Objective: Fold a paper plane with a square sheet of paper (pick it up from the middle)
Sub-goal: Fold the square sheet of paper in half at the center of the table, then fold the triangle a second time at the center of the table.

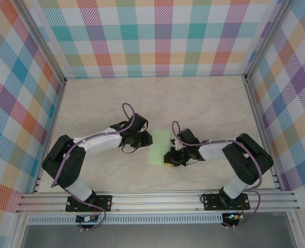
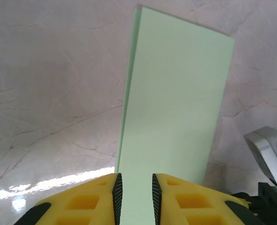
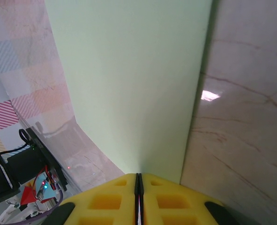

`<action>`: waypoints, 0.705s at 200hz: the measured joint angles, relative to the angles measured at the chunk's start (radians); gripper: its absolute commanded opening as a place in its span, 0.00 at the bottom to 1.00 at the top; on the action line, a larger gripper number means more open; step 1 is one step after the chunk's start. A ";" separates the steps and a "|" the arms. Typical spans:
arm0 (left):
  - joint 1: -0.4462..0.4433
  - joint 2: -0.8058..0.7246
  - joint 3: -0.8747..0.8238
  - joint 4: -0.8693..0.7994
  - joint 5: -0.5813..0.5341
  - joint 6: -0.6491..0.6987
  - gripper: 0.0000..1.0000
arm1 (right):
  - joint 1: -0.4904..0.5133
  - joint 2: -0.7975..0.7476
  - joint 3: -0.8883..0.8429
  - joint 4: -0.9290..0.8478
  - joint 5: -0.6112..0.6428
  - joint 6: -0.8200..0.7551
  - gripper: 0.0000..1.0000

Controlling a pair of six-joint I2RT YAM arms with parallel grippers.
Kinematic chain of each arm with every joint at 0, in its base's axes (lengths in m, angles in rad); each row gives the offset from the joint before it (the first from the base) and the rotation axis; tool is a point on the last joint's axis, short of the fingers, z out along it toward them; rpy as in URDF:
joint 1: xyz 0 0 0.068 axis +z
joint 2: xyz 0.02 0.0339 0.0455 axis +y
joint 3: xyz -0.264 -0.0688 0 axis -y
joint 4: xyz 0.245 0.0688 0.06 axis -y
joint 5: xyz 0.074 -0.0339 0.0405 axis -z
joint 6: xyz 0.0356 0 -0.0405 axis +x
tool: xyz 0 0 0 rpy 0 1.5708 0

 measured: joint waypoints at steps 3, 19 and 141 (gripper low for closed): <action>0.000 0.000 -0.001 -0.001 0.000 -0.004 0.30 | 0.001 -0.001 0.000 0.000 0.002 0.000 0.12; 0.000 -0.008 -0.005 -0.001 0.001 -0.010 0.34 | 0.003 -0.022 0.000 -0.026 0.025 -0.001 0.18; 0.063 -0.009 -0.076 0.125 0.150 -0.079 0.50 | -0.078 0.005 0.254 -0.270 0.212 -0.053 0.30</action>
